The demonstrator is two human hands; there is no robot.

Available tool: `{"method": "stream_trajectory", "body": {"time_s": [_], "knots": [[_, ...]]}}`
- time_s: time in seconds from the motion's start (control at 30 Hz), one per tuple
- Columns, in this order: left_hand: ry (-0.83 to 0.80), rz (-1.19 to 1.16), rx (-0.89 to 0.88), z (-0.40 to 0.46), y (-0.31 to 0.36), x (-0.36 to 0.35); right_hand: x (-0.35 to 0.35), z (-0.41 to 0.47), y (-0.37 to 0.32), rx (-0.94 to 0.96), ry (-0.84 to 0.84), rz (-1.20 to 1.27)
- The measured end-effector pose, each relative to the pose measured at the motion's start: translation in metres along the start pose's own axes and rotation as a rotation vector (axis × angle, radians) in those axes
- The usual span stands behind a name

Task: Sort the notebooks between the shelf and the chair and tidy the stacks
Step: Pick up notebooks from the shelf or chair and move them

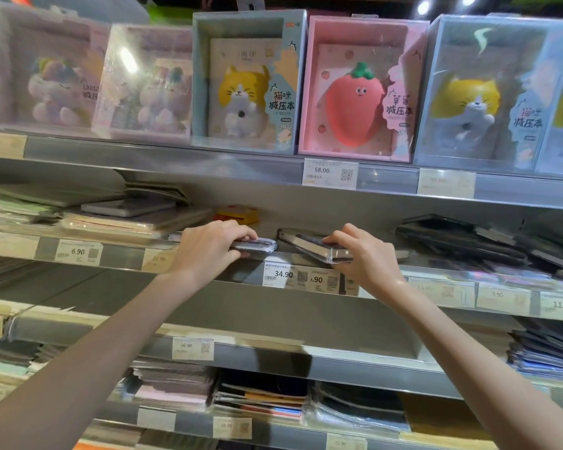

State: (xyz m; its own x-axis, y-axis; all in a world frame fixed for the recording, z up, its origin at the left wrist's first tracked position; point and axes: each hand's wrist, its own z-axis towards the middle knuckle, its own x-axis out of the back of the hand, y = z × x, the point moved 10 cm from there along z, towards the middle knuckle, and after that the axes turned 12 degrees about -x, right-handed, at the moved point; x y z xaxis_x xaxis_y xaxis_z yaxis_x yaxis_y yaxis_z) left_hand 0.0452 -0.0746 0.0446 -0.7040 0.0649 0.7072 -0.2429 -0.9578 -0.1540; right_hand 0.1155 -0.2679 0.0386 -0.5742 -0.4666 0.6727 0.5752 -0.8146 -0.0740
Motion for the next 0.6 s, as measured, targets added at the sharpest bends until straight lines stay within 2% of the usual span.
{"method": "stream_trajectory", "body": {"time_s": [0.17, 0.37, 0.6], "knots": [[0.071, 0.069, -0.113, 0.001, 0.005, 0.01, 0.026, 0.009, 0.002, 0.014, 0.074, 0.065], [0.346, 0.101, -0.111, -0.004, 0.01, 0.055, 0.071, 0.005, -0.011, -0.022, 0.184, 0.205], [0.425, 0.118, -0.181, -0.023, 0.027, 0.111, 0.131, -0.007, -0.053, 0.038, 0.256, 0.327]]}}
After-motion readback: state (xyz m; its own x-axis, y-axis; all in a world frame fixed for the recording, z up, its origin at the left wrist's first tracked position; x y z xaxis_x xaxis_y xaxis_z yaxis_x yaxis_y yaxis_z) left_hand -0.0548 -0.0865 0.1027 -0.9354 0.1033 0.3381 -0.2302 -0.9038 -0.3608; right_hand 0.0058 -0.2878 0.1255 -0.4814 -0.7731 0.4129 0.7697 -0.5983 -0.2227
